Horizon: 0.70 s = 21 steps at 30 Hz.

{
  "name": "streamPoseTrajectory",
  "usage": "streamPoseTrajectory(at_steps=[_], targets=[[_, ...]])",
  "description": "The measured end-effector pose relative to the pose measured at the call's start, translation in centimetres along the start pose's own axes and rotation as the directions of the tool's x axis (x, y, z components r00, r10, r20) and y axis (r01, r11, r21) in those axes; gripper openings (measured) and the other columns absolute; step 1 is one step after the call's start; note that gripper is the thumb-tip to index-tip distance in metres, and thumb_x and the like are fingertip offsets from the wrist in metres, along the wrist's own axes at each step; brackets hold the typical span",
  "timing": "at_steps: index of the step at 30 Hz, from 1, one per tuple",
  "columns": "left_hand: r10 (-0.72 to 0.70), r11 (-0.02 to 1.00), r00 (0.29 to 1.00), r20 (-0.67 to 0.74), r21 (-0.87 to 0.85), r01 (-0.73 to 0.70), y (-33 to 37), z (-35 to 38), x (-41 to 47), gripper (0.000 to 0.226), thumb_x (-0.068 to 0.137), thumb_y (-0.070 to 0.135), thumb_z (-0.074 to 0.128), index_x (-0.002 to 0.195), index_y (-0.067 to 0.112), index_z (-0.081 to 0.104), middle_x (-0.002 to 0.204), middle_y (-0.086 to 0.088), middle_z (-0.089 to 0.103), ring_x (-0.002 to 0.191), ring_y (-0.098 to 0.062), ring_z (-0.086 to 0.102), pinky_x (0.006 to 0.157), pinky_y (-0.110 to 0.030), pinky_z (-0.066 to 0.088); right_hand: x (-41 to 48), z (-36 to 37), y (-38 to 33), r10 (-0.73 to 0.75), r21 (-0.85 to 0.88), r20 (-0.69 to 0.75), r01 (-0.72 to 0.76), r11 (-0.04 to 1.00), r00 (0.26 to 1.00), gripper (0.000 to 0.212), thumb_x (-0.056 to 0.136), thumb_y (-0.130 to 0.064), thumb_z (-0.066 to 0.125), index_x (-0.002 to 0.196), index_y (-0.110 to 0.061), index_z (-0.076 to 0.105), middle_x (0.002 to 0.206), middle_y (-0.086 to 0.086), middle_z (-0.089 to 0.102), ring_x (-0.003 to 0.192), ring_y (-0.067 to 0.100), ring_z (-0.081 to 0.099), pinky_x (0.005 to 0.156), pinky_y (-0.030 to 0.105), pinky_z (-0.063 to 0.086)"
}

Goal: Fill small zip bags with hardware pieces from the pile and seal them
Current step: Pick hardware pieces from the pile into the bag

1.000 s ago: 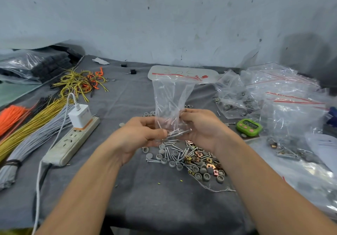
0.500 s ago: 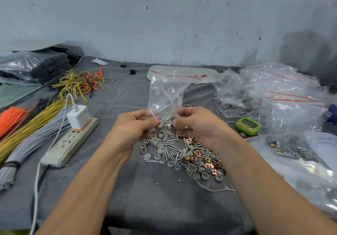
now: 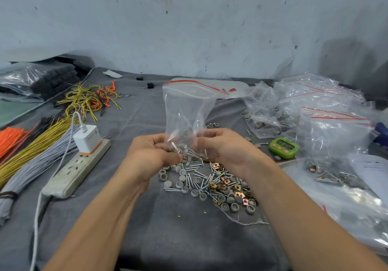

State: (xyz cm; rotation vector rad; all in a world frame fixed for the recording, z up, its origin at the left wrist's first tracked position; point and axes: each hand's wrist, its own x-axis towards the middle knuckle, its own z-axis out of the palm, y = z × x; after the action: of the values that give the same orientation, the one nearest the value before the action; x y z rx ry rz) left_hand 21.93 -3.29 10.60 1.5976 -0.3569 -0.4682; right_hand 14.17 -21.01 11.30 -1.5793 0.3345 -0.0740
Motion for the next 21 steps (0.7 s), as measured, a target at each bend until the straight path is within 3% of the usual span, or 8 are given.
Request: streamPoseTrajectory(at_steps=[2,4,8,10,12,16,19,21], targets=[[-0.01,1.0,1.0,0.008,0.017,0.01,0.0,0.2,0.0,0.039,0.066,-0.017,0.08,0.099,0.005,0.078,0.081,-0.011,0.073,0.07,-0.018,0.064,0.065,-0.027,0.05,0.1,0.3,0.1,-0.032,-0.038,-0.069,0.029,0.999,0.997,0.012,0.087,-0.007,0.077,0.098,-0.011,0.078,0.095,0.004,0.08,0.086,0.016,0.069,0.091,0.044,0.054],[-0.026,1.0,1.0,-0.003,0.009,0.026,0.2,0.5,0.1,0.03,0.067,-0.011,0.084,0.091,0.005,0.078,0.074,-0.006,0.075,0.058,-0.012,0.065,0.059,-0.023,0.051,0.3,0.3,0.2,-0.042,0.005,-0.148,0.043,0.999,0.988,0.01,0.089,0.0,0.072,0.094,-0.006,0.077,0.086,0.006,0.078,0.083,0.019,0.069,0.095,0.047,0.055],[-0.038,0.999,0.999,0.002,-0.039,0.038,0.4,0.8,0.3,0.012,0.077,-0.002,0.082,0.087,0.003,0.077,0.073,-0.008,0.075,0.057,-0.009,0.068,0.05,-0.016,0.05,0.5,0.1,0.4,-0.042,0.051,-0.208,0.054,0.997,0.977,0.013,0.093,0.003,0.067,0.096,-0.003,0.077,0.082,0.004,0.078,0.073,0.011,0.073,0.073,0.026,0.062],[-0.043,0.998,0.999,0.001,-0.053,0.043,0.4,0.8,0.3,0.012,0.079,-0.003,0.079,0.09,0.0,0.077,0.074,-0.009,0.074,0.057,-0.009,0.068,0.051,-0.016,0.051,0.6,0.2,0.6,-0.053,0.054,-0.214,0.066,0.996,0.975,0.016,0.095,0.003,0.065,0.094,-0.006,0.078,0.083,0.005,0.079,0.074,0.011,0.074,0.075,0.027,0.061],[-0.052,0.997,0.999,0.004,-0.06,0.052,0.4,0.8,0.3,0.019,0.08,-0.012,0.074,0.095,-0.001,0.076,0.079,-0.012,0.073,0.059,-0.011,0.068,0.053,-0.017,0.053,0.7,0.3,0.7,-0.062,0.065,-0.215,0.078,0.995,0.975,0.021,0.096,0.005,0.062,0.09,-0.008,0.077,0.082,0.006,0.078,0.074,0.013,0.073,0.079,0.031,0.061],[-0.08,0.983,0.991,0.103,-0.159,0.096,0.7,0.6,0.2,0.043,0.082,-0.028,0.055,0.111,-0.002,0.071,0.099,-0.016,0.076,0.076,-0.017,0.075,0.064,-0.021,0.06,0.7,0.1,0.9,-0.047,0.09,-0.246,0.071,0.993,0.968,0.028,0.096,0.006,0.059,0.084,-0.012,0.075,0.082,0.007,0.078,0.068,0.013,0.072,0.069,0.03,0.062],[-0.07,0.972,0.975,0.21,-0.206,0.114,0.9,0.5,0.0,0.058,0.078,-0.034,0.046,0.119,0.0,0.069,0.111,-0.017,0.075,0.089,-0.021,0.075,0.075,-0.023,0.061,0.7,-0.3,1.1,-0.043,0.094,-0.272,0.071,0.993,0.961,0.026,0.096,0.008,0.057,0.087,-0.01,0.073,0.081,0.007,0.078,0.07,0.016,0.072,0.082,0.042,0.06],[-0.068,0.966,0.974,0.215,-0.231,0.118,1.0,0.3,-0.1,0.062,0.076,-0.037,0.042,0.119,-0.002,0.068,0.11,-0.018,0.075,0.087,-0.02,0.076,0.073,-0.023,0.061,0.7,-0.9,1.1,-0.028,0.12,-0.288,0.065,0.991,0.957,0.022,0.097,0.008,0.056,0.094,-0.006,0.072,0.083,0.009,0.079,0.075,0.019,0.073,0.085,0.043,0.061]])
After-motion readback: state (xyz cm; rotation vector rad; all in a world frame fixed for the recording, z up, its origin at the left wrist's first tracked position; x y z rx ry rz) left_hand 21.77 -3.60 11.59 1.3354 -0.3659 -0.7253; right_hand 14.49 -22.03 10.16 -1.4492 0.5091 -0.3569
